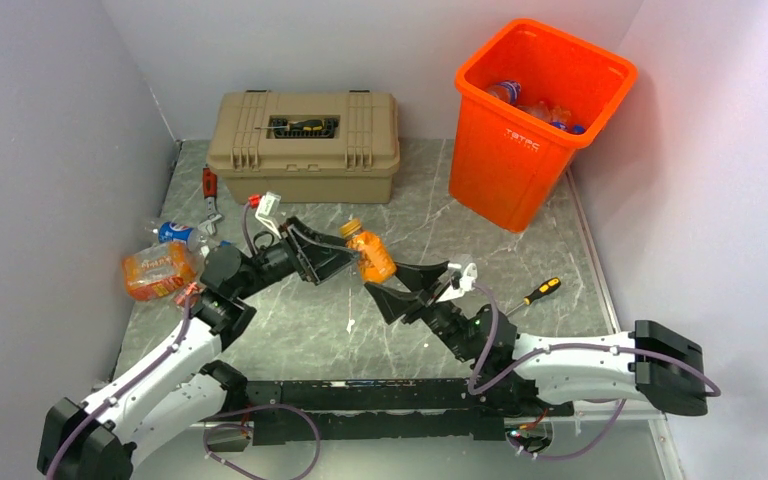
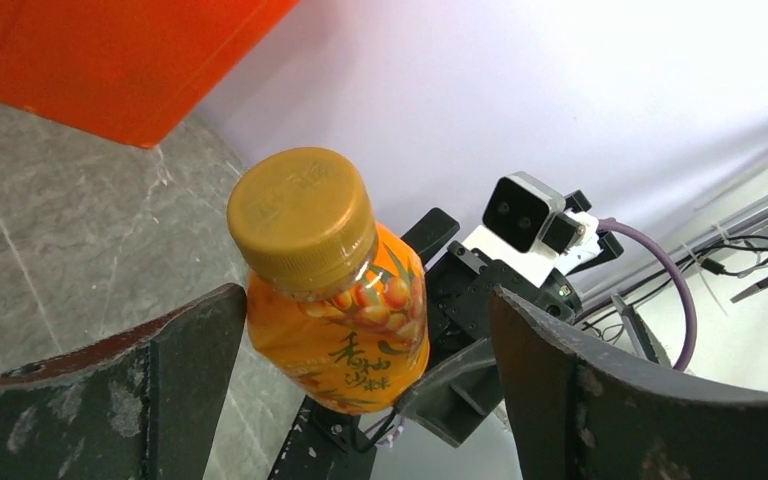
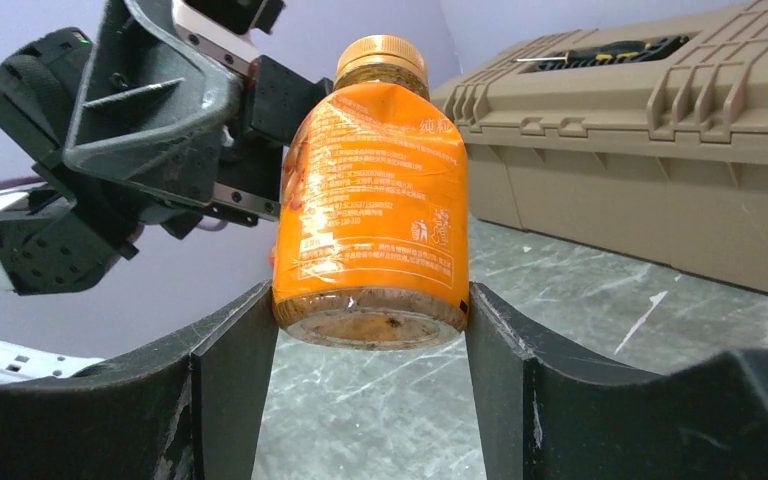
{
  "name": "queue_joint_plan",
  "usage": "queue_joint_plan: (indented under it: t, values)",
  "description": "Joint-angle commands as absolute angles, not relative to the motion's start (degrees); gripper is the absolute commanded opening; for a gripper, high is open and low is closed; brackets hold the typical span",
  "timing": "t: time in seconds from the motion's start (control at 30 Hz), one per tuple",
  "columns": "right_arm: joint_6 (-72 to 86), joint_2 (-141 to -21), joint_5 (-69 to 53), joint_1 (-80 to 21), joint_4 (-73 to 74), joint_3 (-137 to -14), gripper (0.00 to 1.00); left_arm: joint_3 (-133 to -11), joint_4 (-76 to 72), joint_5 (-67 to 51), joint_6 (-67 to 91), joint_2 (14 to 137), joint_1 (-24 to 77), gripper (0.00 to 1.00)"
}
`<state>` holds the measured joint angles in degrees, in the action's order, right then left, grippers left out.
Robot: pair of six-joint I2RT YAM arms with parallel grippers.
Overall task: Put the plastic bottles in the bin
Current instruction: Pick up the plastic bottle at the center of the board.
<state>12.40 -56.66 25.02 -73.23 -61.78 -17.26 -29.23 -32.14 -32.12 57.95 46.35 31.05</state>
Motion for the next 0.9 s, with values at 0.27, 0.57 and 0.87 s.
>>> queue_joint_plan:
  t: [0.27, 0.57, 0.87]
  values:
    - [13.9, -63.5, 22.7, -73.7, -69.3, -21.9, 0.00, -28.3, -37.9, -34.8, 58.1, 49.7, 34.3, 0.79]
    - [15.2, -63.2, 22.9, -73.8, -63.7, -23.6, 0.12, -28.2, -39.6, -35.8, 57.3, 49.0, 35.0, 0.33]
    - [14.8, -47.5, 22.9, -73.7, -21.7, -32.8, 1.00, -40.4, -7.4, -27.4, 33.8, 38.8, 34.9, 0.00]
